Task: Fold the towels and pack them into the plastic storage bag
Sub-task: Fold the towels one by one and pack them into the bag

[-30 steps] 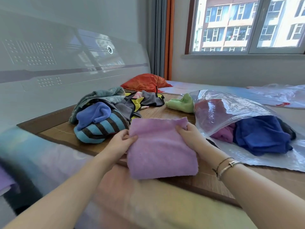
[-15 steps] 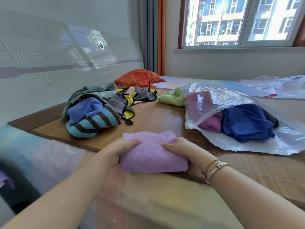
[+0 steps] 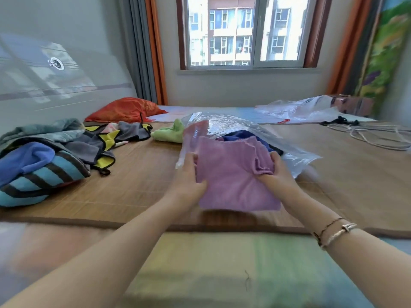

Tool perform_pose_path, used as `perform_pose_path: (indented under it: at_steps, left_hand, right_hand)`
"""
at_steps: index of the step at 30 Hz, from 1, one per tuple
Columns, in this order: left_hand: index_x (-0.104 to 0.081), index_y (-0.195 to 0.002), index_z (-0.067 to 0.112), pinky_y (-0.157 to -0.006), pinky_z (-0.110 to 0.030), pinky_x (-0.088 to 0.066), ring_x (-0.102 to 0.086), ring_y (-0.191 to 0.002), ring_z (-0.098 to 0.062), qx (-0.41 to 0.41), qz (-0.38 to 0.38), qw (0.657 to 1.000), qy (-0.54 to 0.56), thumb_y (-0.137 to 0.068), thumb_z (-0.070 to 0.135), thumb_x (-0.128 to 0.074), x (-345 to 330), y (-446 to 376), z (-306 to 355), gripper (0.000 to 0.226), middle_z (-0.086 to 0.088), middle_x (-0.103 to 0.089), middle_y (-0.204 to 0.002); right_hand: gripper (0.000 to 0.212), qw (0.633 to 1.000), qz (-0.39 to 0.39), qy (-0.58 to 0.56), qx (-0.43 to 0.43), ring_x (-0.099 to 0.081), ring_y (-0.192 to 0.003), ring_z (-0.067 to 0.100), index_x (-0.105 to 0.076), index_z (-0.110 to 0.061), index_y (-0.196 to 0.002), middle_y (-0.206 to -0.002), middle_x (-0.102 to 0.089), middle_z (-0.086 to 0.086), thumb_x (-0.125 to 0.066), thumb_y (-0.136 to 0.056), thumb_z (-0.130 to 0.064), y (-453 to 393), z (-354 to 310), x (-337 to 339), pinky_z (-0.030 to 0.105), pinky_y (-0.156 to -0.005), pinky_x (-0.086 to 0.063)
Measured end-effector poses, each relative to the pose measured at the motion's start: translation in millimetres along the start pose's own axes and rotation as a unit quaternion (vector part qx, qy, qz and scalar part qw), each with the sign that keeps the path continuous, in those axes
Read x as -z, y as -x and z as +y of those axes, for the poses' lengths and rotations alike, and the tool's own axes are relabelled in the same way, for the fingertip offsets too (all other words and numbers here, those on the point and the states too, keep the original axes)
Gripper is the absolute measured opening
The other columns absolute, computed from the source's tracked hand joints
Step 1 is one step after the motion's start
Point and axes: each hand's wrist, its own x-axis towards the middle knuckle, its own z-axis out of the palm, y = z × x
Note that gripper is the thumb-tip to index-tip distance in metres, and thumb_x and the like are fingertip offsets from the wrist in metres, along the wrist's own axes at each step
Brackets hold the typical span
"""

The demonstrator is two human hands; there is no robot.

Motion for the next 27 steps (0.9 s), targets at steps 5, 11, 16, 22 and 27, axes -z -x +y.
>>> perform_pose_path:
  at_steps: [5, 11, 16, 22, 27]
  left_hand:
    - [-0.064, -0.106, 0.022, -0.109, -0.042, -0.025, -0.026, -0.13, -0.034, -0.174, 0.097, 0.931, -0.306, -0.086, 0.013, -0.058, -48, -50, 24, 0.023, -0.003, -0.032, -0.148]
    - [-0.074, -0.086, 0.025, -0.106, -0.053, -0.031, -0.041, -0.132, -0.038, -0.222, 0.082, 0.874, -0.424, -0.083, 0.025, -0.064, -68, -114, 14, 0.01, -0.003, -0.038, -0.151]
    - [-0.051, -0.136, 0.03, -0.053, -0.029, -0.054, -0.066, -0.064, -0.017, -0.25, 0.145, 0.847, -0.447, -0.072, -0.005, -0.062, -66, -138, 20, 0.074, 0.014, -0.04, -0.148]
    - [-0.06, -0.128, 0.026, -0.045, -0.031, -0.053, -0.067, -0.065, -0.026, -0.275, 0.129, 0.855, -0.42, -0.058, -0.016, -0.059, -62, -150, 20, 0.081, 0.012, -0.053, -0.139]
    - [-0.036, -0.146, 0.031, -0.097, -0.042, -0.048, -0.042, -0.134, -0.027, -0.29, 0.048, 0.862, -0.414, -0.076, -0.009, -0.056, -69, -147, 21, 0.083, 0.01, -0.017, -0.159]
  right_hand:
    - [0.015, 0.984, 0.121, 0.098, 0.083, -0.048, -0.074, 0.015, -0.038, -0.026, -0.077, -0.083, -0.054, 0.004, -0.042, -0.067, -0.016, -37, 42, 34, 0.014, -0.062, -0.035]
    - [0.023, 0.954, 0.041, 0.272, 0.12, -0.053, -0.087, 0.023, -0.045, -0.017, -0.088, -0.092, -0.052, 0.002, -0.05, -0.078, 0.003, -100, 80, 16, 0.015, -0.07, -0.035]
    - [0.024, 0.9, -0.008, 0.395, 0.183, -0.056, -0.111, 0.026, -0.054, -0.006, -0.113, -0.121, -0.057, 0.011, -0.047, -0.091, -0.004, -137, 93, -4, 0.033, -0.089, -0.045]
    - [0.029, 0.915, 0.198, 0.344, -0.073, -0.057, -0.111, 0.038, -0.059, 0.004, -0.116, -0.119, -0.06, 0.025, -0.04, -0.098, -0.01, -168, 94, 15, 0.039, -0.092, -0.043]
    - [0.048, 0.828, 0.159, 0.536, -0.03, -0.047, -0.12, 0.041, -0.038, 0.006, -0.133, -0.132, -0.048, 0.025, -0.047, -0.095, -0.022, -140, 92, 8, 0.045, -0.094, -0.041]
